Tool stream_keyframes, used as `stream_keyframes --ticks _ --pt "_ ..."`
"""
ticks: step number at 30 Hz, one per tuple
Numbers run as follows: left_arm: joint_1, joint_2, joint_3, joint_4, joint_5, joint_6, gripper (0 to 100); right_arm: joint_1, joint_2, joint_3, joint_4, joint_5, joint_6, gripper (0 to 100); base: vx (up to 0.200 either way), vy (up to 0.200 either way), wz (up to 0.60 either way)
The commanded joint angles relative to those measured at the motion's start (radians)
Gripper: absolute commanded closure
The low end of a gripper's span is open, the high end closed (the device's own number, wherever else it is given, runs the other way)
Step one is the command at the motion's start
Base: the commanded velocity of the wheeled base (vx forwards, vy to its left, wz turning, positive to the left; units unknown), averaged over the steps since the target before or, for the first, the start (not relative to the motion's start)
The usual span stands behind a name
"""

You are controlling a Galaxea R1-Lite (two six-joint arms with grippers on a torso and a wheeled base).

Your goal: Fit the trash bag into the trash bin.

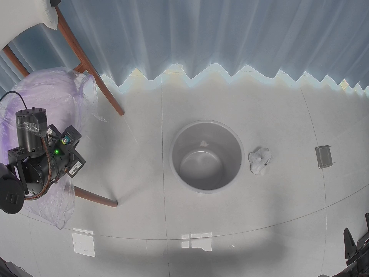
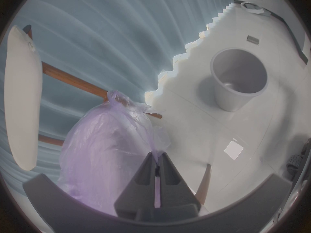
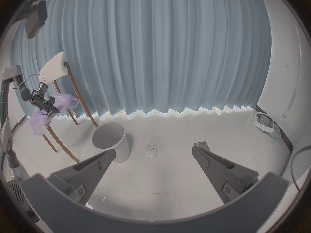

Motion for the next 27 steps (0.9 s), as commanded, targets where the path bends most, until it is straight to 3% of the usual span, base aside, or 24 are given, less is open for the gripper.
stream_keyframes --ticks 1,8,20,27 --pt "0.009 -0.009 0.003 0.000 -0.057 -0.005 100 0.001 -0.017 0.018 0.000 0.000 0.000 0 0.000 0.000 0.00" --pt "0.043 -0.046 0.006 0.001 -0.163 -0.035 100 -0.001 -0.017 0.018 0.000 0.000 0.000 0 0.000 0.000 0.00" --pt "0.040 -0.158 0.030 0.012 -0.174 -0.212 100 -0.001 -0.017 0.018 0.000 0.000 0.000 0 0.000 0.000 0.00" --pt "0.044 -0.240 0.101 0.012 -0.174 -0.370 100 -0.001 -0.017 0.018 0.000 0.000 -0.002 0 0.000 0.000 0.00"
